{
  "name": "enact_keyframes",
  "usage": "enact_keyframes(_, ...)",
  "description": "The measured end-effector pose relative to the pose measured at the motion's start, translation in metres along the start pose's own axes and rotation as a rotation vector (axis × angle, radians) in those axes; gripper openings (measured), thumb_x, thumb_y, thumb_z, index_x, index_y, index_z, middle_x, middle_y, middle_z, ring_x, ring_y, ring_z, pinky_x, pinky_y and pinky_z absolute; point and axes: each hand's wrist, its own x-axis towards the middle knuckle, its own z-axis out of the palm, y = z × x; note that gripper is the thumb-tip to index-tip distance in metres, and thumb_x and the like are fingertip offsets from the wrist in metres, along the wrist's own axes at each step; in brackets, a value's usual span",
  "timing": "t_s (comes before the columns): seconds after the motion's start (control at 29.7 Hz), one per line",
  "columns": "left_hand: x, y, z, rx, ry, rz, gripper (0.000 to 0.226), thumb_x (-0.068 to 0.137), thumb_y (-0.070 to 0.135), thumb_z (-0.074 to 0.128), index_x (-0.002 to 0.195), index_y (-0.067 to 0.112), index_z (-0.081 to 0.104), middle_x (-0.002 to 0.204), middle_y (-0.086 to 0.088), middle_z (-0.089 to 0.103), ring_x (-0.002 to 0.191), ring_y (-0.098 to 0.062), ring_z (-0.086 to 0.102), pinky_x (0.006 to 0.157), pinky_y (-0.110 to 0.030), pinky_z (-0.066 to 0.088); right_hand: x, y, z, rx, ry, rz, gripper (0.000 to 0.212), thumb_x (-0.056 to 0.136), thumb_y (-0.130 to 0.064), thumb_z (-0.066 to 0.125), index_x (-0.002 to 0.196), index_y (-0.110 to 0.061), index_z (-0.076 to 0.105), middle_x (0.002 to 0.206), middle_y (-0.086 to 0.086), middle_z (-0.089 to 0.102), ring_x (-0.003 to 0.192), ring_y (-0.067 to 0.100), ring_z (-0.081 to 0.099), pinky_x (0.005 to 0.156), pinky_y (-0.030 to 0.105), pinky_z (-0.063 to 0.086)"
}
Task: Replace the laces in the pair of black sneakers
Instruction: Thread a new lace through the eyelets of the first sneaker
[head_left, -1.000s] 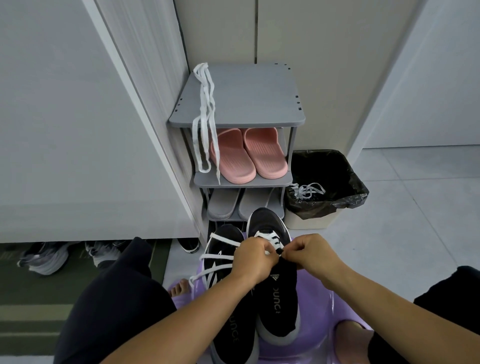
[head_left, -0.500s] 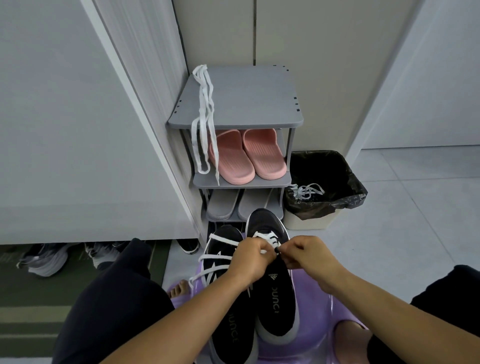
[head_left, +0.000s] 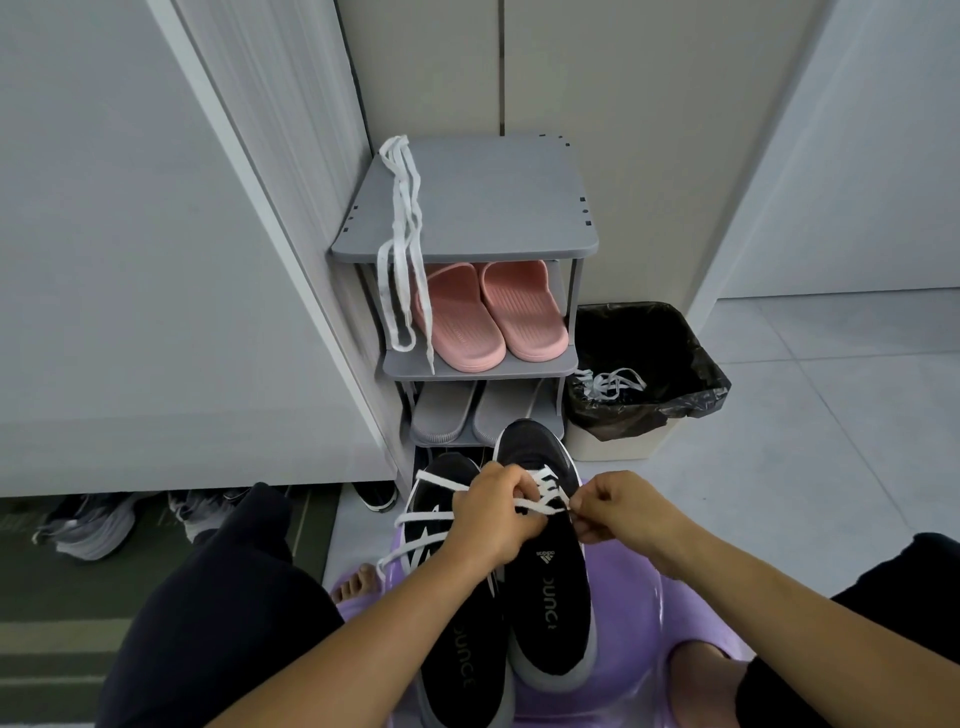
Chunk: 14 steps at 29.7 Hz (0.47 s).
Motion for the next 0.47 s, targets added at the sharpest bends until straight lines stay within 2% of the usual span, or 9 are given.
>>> enact_keyframes(0.13,-0.0003,0.0029,0.0008,0.025,0.006,0.06,0.019,0.079,0.017,0.067,0.083,0.029,0.053,0.076,0.019,0.045,0.084,-0.006,0.051,0.095,-0.036,0.039,0.0017,0.0024,0.0055,0.003,0.01,-0.038,0.024,0.092,0.0,0.049,0.07,-0.007,0.057,0.066,0.007,0.058,0.057,0.013,0.054,0.056,0.017,0.051)
enact_keyframes(0.2,-0.0004,0.0064,0.0011,0.087,0.033,0.1,0.007,0.082,0.017,0.065,0.085,0.023,0.062,0.072,0.02,0.045,0.09,-0.008,0.055,0.095,-0.032,0.036,0.0029,0.0046,0.0062,0.027,-0.003,-0.04,0.019,0.092,-0.003,0.052,0.075,-0.007,0.058,0.067,0.007,0.058,0.059,0.012,0.055,0.058,0.017,0.052)
enact_keyframes(0.3,-0.0006,0.0077,0.0027,0.05,0.061,0.11,0.006,0.082,0.016,0.064,0.087,0.015,0.067,0.075,0.02,0.048,0.092,-0.011,0.057,0.096,-0.032,0.038,0.0031,0.0063,0.0059,0.044,-0.017,-0.046,0.009,0.088,-0.003,0.059,0.079,-0.005,0.061,0.068,0.006,0.058,0.06,0.011,0.055,0.057,0.016,0.051)
enact_keyframes(0.4,-0.0009,0.0065,0.0026,-0.029,0.041,0.077,0.009,0.081,0.014,0.065,0.083,0.023,0.063,0.071,0.021,0.048,0.085,-0.009,0.056,0.095,-0.036,0.041,0.0045,0.0064,0.0069,0.014,0.002,-0.052,0.015,0.087,0.001,0.057,0.075,-0.006,0.061,0.066,0.006,0.058,0.059,0.011,0.054,0.056,0.015,0.05)
enact_keyframes(0.47,-0.0004,0.0036,0.0037,-0.037,0.044,0.082,0.014,0.079,0.014,0.066,0.089,0.023,0.061,0.072,0.02,0.049,0.082,-0.006,0.055,0.094,-0.036,0.042,0.0055,0.0067,0.008,-0.03,0.002,-0.045,0.02,0.089,0.002,0.052,0.072,-0.007,0.059,0.067,0.007,0.059,0.059,0.012,0.056,0.056,0.016,0.051)
